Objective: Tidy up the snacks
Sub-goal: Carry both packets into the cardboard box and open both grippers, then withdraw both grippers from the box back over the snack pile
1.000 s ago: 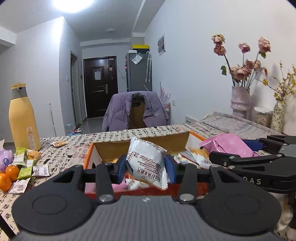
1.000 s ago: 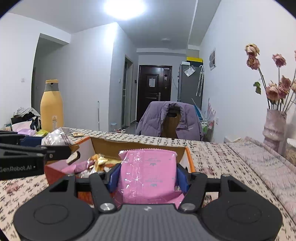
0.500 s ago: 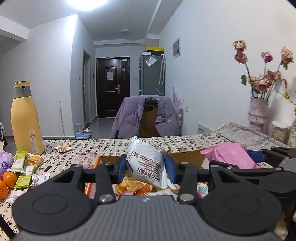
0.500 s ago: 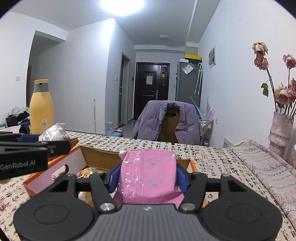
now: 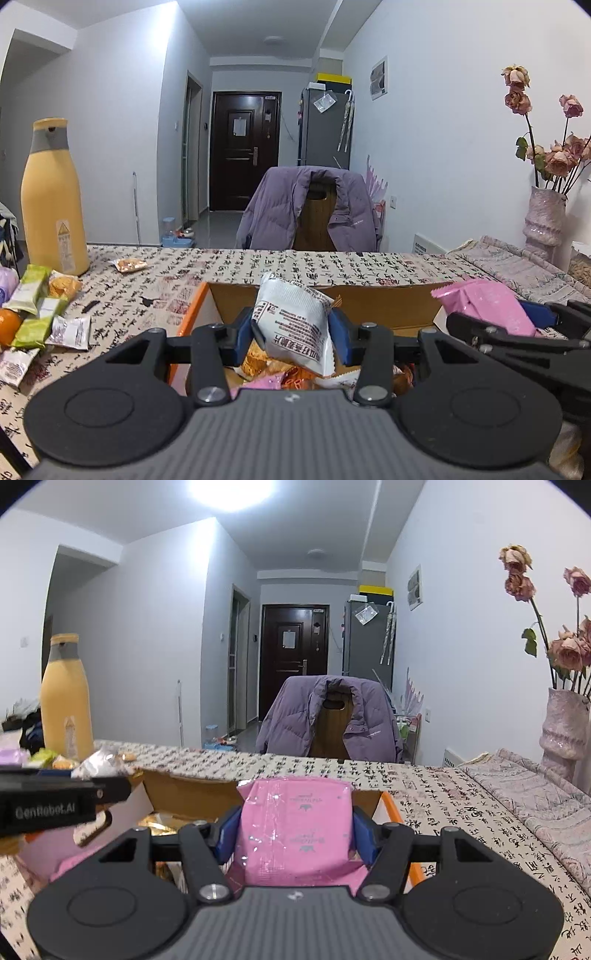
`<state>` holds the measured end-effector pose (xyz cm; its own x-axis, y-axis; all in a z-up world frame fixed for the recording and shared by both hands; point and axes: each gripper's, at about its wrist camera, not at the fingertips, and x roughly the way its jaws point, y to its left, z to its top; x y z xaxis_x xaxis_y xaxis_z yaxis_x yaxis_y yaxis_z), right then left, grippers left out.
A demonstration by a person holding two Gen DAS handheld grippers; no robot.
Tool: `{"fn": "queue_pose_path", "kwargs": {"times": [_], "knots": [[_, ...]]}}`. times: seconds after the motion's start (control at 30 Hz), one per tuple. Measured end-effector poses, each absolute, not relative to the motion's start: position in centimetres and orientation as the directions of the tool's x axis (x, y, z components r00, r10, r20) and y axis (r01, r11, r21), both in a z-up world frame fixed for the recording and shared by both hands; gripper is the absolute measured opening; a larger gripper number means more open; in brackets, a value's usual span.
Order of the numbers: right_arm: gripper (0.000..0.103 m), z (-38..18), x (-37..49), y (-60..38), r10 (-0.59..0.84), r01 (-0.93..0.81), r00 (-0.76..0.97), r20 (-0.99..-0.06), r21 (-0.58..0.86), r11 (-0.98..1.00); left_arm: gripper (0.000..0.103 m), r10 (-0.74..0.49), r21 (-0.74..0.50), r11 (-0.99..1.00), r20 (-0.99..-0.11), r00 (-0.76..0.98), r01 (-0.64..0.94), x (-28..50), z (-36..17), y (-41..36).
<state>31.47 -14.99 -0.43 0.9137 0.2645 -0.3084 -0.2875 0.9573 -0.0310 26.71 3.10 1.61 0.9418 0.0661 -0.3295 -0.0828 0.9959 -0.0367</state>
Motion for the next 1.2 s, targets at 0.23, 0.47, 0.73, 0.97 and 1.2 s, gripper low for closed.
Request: {"fn": "queue_pose_path", "kwargs": {"times": [0.23,0.47,0.73,0.97,1.2], "knots": [[0.061,-0.8,31.1,-14.6,0.27,-0.302,0.908,-0.32,-0.054,0.952,0.053,0.067,-0.019,0.997,-0.328,0.942,-0.077,26.4,1.1,2.9],[0.099,-0.6,31.0,-15.7,0.257,-0.271,0.92,-0.295,-0.005,0.963,0.086,0.1,-0.028,0.993,-0.282,0.954,-0.112,25.8,1.2,3.1],[0.103,-0.4,30.8,-16.4,0.235,-0.241,0.932,-0.274,0.015,0.971,0.103,0.11,-0.055,0.99,-0.246,0.963,-0.127,25.2,1.4,3.6],[0.103,-0.5,30.6,-16.4,0.227,-0.233,0.936,-0.268,0.009,0.972,0.103,0.113,-0.059,0.99,-0.232,0.966,-0.13,25.1,1.5,3.5],[0.103,-0.1,30.8,-16.6,0.221,-0.226,0.935,-0.278,0.013,0.974,0.103,0.112,-0.067,0.989,-0.226,0.968,-0.13,24.9,2.3,3.3]]}}
